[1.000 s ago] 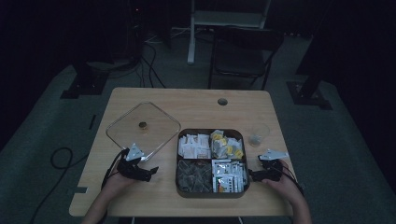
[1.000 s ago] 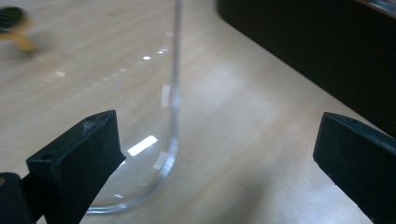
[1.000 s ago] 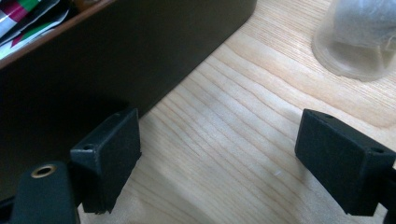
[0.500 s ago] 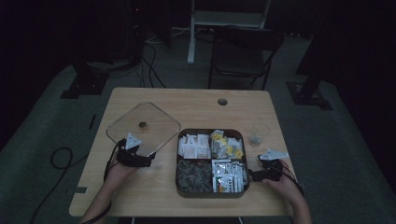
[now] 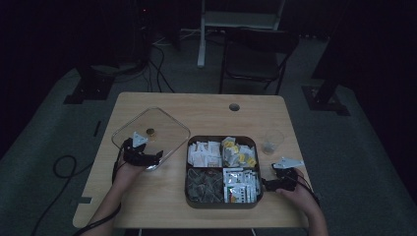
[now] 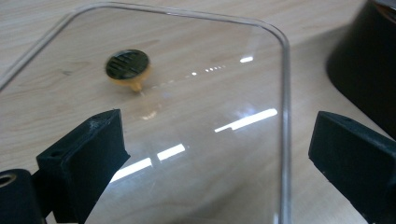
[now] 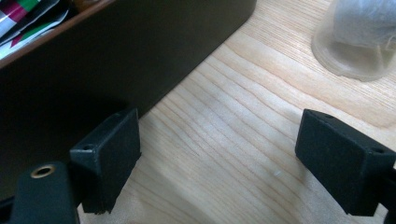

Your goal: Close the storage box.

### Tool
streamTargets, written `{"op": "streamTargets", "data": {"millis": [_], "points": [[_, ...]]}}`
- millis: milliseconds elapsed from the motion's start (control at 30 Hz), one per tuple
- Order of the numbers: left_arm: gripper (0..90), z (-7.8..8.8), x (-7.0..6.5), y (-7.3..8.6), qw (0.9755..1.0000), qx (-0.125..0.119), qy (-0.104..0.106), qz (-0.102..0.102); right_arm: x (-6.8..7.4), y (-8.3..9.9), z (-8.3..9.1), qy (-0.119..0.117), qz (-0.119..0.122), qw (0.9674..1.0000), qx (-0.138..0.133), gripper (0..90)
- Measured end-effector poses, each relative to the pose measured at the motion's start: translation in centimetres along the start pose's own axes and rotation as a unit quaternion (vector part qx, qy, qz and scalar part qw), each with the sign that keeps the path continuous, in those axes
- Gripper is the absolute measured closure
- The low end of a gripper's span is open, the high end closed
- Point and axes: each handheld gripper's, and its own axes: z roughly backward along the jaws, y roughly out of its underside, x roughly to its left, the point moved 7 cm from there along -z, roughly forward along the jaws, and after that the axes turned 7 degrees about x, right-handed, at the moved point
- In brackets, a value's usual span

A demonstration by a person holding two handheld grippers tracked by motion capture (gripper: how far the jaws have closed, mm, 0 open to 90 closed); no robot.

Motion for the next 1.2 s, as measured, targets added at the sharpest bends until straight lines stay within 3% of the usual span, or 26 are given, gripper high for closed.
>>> {"op": "streamTargets", "data": {"millis": [200,367,400,500,633,833,900,967,1000,1200], "points": [[4.4,-1.1,0.7,-0.9,0.9997,0.003,-0.02,0.015,0.0,0.0,0.0,0.0,0.0,1.0,0.0,13.7],[4.4,-1.7,1.2,-1.3,0.9988,0.0,-0.023,0.043,0.0,0.0,0.0,0.0,0.0,1.0,0.0,13.7],[4.4,-2.0,1.7,-1.4,0.9974,-0.005,-0.029,0.065,0.0,0.0,0.0,0.0,0.0,1.0,0.0,13.7],[4.5,-2.5,2.1,-1.6,0.9955,-0.007,-0.029,0.09,0.0,0.0,0.0,0.0,0.0,1.0,0.0,13.8],[4.5,-3.1,2.2,-2.0,0.9961,-0.007,-0.023,0.085,0.0,0.0,0.0,0.0,0.0,1.0,0.0,13.7],[6.6,-3.9,2.8,-2.4,0.9968,-0.005,-0.036,0.071,0.0,0.0,0.0,0.0,0.0,1.0,0.0,13.7],[15.6,-4.2,3.1,-2.5,0.9965,-0.006,-0.042,0.071,0.0,0.0,0.0,0.0,0.0,1.0,0.0,13.7],[17.8,-4.5,3.3,-2.6,0.9964,0.0,-0.04,0.075,0.0,0.0,0.0,0.0,0.0,1.0,0.0,13.7],[25.3,-4.6,3.4,-2.6,0.9967,0.001,-0.04,0.071,0.0,0.0,0.0,0.0,0.0,1.0,0.0,13.7],[35.0,-5.2,3.8,-3.0,0.9963,0.01,-0.046,0.072,0.0,0.0,0.0,0.0,0.0,1.0,0.0,13.7]]}}
